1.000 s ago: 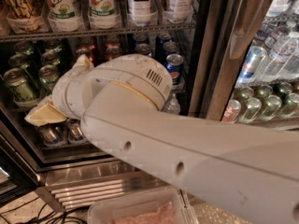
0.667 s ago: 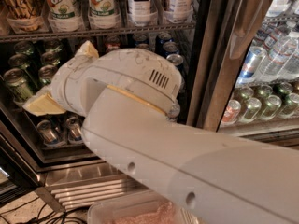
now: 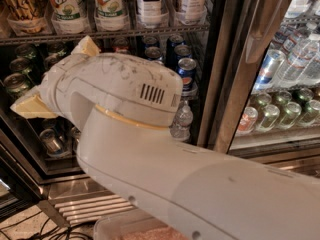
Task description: Pick orange can from top shelf of fridge
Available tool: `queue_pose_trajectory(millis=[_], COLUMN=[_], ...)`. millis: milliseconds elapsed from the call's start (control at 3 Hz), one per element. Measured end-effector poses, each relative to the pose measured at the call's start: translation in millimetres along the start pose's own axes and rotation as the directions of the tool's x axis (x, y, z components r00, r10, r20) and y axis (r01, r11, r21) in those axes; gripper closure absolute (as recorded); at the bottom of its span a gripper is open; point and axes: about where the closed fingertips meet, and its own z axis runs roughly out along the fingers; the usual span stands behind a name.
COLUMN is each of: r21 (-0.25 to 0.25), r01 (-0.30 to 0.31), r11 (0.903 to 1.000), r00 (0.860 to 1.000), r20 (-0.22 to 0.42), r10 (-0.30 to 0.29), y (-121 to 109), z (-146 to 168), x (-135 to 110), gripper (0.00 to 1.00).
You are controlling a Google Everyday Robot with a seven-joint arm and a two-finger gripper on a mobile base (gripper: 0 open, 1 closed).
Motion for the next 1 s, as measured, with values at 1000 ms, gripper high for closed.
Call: queue_pose_trajectory(millis=[1000], r21=[0.006], r01=[-0.291], r11=[0.9566], r00=[0.944], r20=[0.162], r10=[0.286], y=[-35.7], z=[22.7], x=[-52.7], gripper=[0.00])
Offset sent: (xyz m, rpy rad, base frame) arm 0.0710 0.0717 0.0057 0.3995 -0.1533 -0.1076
